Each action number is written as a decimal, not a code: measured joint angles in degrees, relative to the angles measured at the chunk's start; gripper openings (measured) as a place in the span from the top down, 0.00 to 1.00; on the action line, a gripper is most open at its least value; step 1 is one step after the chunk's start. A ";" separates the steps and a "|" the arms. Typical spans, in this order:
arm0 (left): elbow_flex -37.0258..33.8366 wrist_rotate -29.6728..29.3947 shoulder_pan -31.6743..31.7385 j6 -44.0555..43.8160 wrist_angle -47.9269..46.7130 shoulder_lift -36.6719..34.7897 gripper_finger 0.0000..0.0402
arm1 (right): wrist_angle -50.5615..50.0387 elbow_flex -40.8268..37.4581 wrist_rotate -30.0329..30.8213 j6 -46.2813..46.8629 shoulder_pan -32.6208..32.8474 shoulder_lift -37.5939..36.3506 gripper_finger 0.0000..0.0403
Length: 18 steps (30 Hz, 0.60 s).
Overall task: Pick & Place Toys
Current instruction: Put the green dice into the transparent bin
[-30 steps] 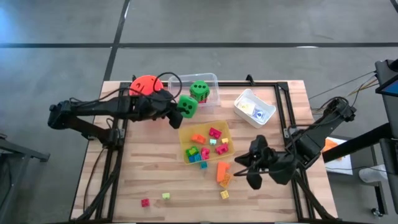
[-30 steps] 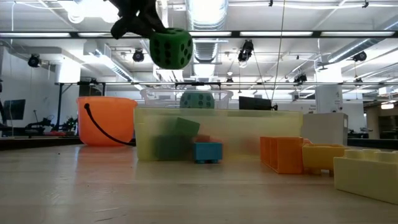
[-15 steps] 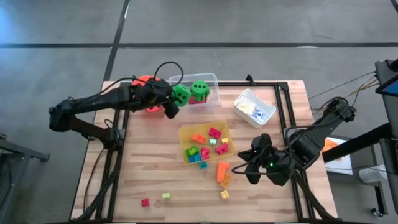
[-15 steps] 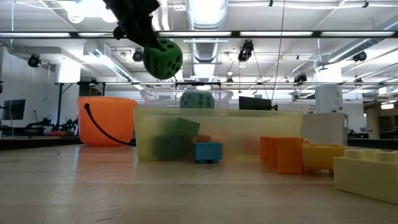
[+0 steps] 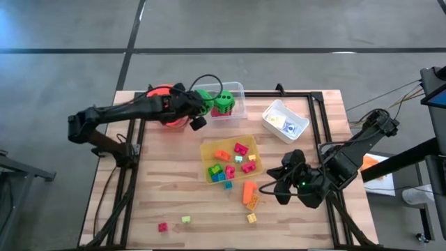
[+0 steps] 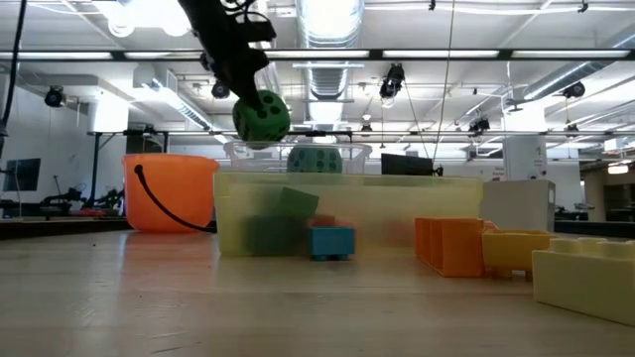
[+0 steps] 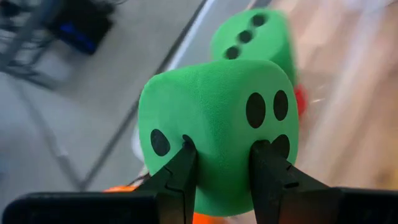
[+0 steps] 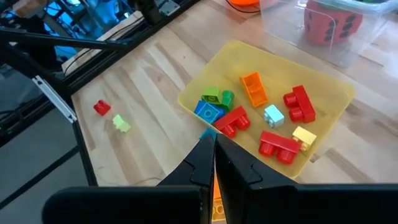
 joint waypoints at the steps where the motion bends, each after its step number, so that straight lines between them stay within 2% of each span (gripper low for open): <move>1: 0.57 -1.73 -0.02 0.81 -0.48 0.72 0.76 | -0.24 -0.08 0.00 0.64 0.00 0.00 0.97; 10: 3.64 -2.71 0.04 10.93 -1.61 4.44 0.76 | -0.54 -0.66 -0.54 3.33 0.13 0.02 0.97; 18: 3.46 -4.05 0.09 12.55 -3.99 5.49 0.76 | -0.55 -0.66 -0.59 3.34 0.13 0.13 0.97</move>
